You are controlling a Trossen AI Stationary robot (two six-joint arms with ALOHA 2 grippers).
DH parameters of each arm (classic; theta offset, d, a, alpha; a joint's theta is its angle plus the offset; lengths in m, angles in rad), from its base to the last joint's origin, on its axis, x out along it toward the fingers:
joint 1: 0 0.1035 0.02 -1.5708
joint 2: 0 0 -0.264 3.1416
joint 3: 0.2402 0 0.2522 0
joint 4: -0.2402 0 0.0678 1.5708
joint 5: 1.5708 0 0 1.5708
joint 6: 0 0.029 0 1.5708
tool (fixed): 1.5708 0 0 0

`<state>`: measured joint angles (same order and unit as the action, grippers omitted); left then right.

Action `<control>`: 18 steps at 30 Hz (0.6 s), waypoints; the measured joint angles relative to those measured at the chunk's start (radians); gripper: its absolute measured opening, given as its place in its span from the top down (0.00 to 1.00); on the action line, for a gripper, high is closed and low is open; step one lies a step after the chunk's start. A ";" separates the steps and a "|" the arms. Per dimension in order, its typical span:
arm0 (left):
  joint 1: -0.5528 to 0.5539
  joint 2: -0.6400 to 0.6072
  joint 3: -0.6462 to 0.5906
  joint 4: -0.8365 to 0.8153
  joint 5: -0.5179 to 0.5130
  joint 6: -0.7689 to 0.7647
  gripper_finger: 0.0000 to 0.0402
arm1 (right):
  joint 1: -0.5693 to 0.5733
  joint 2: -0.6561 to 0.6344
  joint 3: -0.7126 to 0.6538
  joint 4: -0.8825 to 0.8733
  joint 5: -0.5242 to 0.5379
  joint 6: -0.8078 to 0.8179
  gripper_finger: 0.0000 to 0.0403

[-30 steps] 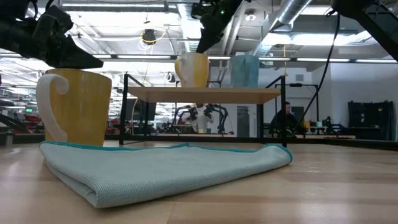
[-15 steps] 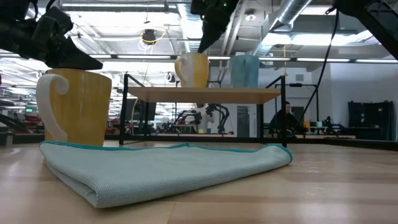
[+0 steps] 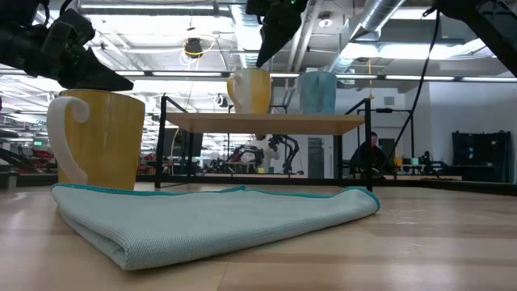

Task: Stack small to large cups/mugs on shelf
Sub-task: Put the yellow mug on the shelf

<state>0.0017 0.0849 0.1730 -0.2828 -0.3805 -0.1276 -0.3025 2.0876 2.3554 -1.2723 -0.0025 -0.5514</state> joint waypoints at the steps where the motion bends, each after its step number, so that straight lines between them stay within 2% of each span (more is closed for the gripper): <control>1: 0.000 0.000 0.000 0.000 0.000 0.000 1.00 | 0.002 0.000 0.000 -0.003 0.000 0.000 0.83; 13: 0.000 0.000 0.000 -0.015 0.000 0.000 1.00 | 0.001 0.000 0.000 0.010 0.000 0.000 0.83; 18: 0.000 0.000 0.000 -0.015 0.000 0.000 1.00 | 0.034 -0.001 0.000 0.046 0.000 0.000 0.83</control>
<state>0.0014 0.0849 0.1730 -0.2981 -0.3809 -0.1276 -0.2684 2.0870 2.3550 -1.2263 -0.0029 -0.5518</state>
